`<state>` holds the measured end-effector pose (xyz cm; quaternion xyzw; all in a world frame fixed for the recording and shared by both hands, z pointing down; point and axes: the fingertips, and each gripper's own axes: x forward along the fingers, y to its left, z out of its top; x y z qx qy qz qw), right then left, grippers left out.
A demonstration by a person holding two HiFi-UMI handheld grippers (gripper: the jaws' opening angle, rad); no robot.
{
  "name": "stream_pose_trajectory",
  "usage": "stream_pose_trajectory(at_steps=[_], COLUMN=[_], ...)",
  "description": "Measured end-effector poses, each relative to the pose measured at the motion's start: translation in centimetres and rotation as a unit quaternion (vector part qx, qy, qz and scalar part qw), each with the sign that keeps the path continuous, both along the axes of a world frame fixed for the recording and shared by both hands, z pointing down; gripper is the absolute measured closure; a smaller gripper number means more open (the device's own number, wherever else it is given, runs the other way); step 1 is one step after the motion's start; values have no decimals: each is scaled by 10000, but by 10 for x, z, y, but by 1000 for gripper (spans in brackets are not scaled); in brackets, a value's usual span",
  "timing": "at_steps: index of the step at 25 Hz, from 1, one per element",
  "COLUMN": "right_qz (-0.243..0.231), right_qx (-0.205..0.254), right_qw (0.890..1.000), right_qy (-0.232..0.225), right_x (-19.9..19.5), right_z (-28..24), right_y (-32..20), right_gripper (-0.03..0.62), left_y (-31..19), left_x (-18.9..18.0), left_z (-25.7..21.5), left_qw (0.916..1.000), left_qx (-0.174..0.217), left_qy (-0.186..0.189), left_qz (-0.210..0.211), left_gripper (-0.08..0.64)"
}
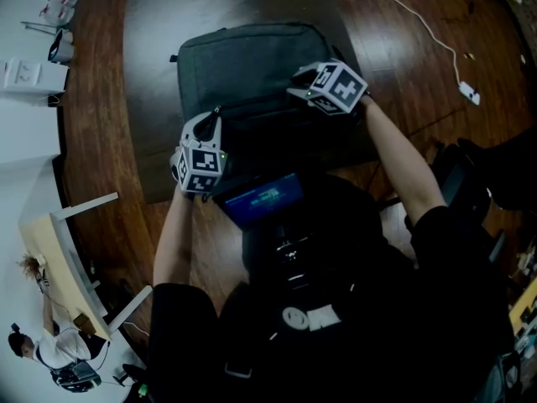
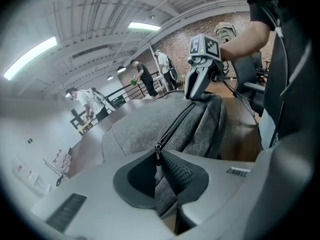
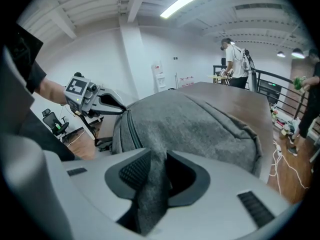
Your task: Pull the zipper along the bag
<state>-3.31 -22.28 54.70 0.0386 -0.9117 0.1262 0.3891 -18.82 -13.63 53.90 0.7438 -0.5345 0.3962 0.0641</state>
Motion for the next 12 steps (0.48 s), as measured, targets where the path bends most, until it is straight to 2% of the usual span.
stream_pose_trajectory(at_steps=[4, 7, 9, 12], right_qz=[-50, -35, -50, -77], right_qx=[-15, -5, -26, -5], right_qw=[10000, 10000, 10000, 10000], right_qy=[-40, 4, 6, -53], right_x=[-2, -1, -1, -4], right_z=[2, 6, 7, 5], right_y=[1, 1, 1, 1], right_gripper=[466, 466, 466, 466], left_y=[3, 1, 0, -2], left_x=[4, 6, 6, 5], left_z=[-10, -13, -14, -9], left_qw=[9992, 9985, 9966, 9874], left_qx=[328, 402, 474, 634], left_qy=[-81, -133, -420, -1067], left_qz=[225, 334, 518, 986], left_gripper=[534, 534, 537, 543])
